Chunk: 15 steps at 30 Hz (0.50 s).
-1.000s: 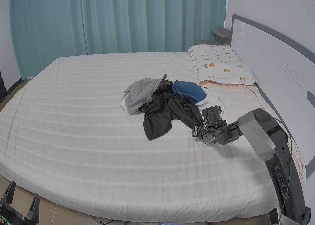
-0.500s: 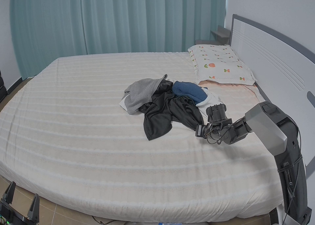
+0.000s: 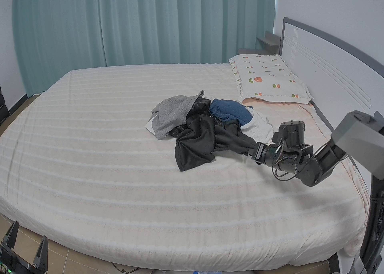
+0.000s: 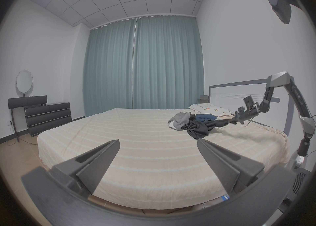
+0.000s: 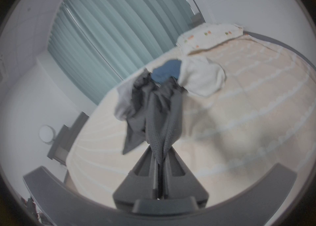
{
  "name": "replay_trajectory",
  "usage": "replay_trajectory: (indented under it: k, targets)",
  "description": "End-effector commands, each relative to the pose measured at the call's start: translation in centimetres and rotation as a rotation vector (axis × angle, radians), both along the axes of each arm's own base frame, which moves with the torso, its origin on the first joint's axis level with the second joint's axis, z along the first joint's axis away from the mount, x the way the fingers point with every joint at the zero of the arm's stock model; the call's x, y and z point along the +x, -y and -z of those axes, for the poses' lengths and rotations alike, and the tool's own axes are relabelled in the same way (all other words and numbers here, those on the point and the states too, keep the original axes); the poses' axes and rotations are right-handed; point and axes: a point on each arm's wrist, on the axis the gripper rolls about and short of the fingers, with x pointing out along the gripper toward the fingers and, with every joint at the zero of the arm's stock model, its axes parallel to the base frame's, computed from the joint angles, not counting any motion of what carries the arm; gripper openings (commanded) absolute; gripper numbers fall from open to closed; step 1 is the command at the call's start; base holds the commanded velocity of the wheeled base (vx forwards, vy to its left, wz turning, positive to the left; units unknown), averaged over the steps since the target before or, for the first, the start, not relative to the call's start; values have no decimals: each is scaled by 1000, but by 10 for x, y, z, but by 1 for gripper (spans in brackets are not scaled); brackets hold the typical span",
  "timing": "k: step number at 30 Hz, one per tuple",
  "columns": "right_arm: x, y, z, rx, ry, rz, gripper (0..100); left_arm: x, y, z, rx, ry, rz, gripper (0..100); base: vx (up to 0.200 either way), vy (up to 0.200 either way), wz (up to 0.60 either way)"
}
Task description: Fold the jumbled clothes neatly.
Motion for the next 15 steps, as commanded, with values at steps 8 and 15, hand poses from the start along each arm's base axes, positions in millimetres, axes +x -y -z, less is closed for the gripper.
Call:
replay_trajectory:
  k: [8, 15]
  targets:
    - [-76, 5, -130, 185, 341, -149, 0, 0, 0, 4, 6, 0, 4, 100, 0, 0, 0]
    - [-97, 1, -148, 218, 381, -221, 0, 9, 1, -106, -143, 149, 110, 100, 0, 0, 0]
